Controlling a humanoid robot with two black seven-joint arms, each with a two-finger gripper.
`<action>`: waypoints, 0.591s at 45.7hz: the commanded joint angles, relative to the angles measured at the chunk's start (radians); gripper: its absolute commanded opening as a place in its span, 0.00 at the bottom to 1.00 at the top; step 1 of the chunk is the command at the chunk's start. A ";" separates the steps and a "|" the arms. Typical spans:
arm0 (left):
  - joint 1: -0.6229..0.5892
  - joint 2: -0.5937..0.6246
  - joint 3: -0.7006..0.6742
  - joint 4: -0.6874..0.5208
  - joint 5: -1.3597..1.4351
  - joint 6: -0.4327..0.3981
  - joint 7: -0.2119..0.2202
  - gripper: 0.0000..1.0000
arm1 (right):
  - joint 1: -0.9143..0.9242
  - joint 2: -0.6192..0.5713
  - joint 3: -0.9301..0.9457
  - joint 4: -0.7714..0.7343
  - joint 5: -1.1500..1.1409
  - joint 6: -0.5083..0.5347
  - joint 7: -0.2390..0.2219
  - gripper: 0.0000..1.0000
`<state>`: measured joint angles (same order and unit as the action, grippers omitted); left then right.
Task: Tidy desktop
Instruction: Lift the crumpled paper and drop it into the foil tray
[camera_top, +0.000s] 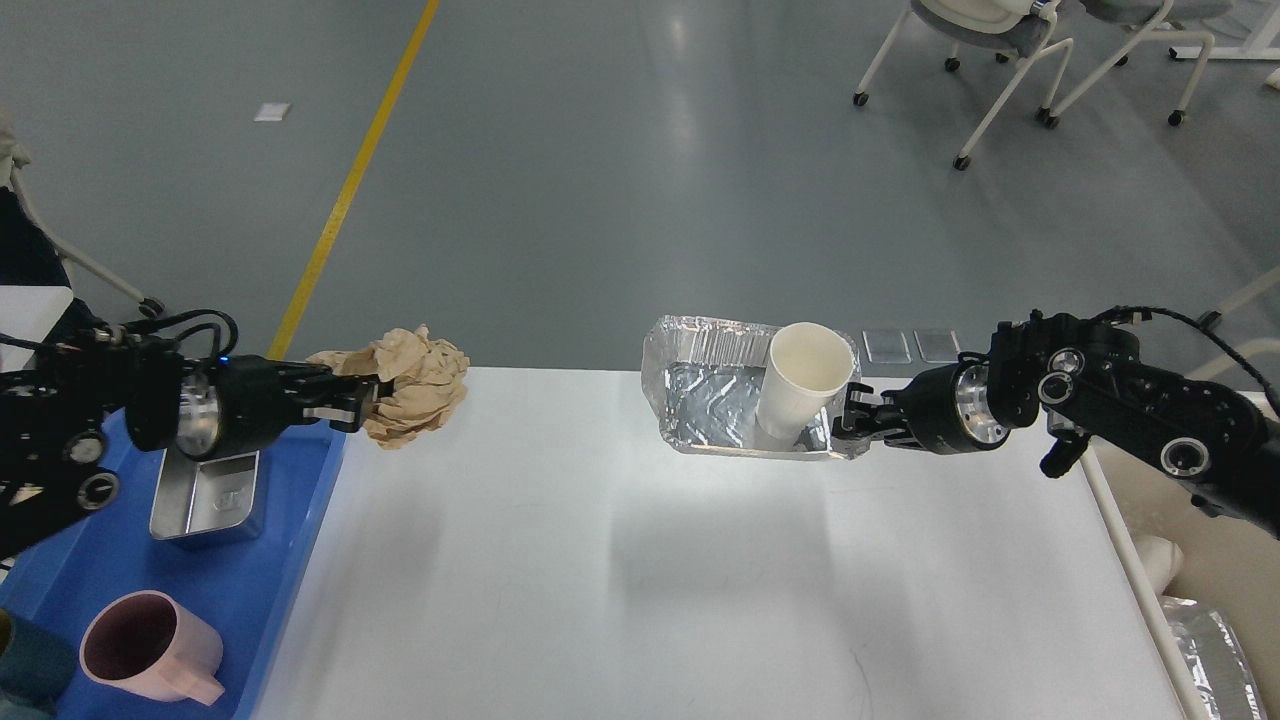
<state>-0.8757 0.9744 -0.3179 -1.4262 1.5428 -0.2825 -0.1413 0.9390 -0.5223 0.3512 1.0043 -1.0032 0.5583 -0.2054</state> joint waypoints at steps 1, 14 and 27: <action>-0.003 0.089 -0.160 -0.072 -0.050 -0.092 -0.004 0.01 | -0.002 0.018 0.000 -0.001 -0.002 0.000 -0.002 0.00; -0.161 -0.060 -0.376 -0.076 -0.099 -0.311 0.009 0.01 | 0.006 0.034 -0.001 0.004 -0.002 0.000 -0.002 0.00; -0.206 -0.327 -0.297 -0.046 -0.067 -0.333 0.120 0.03 | 0.007 0.034 0.002 0.007 -0.002 0.000 -0.002 0.00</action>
<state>-1.0735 0.7380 -0.6707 -1.4877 1.4508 -0.6126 -0.0686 0.9450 -0.4876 0.3518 1.0106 -1.0047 0.5584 -0.2071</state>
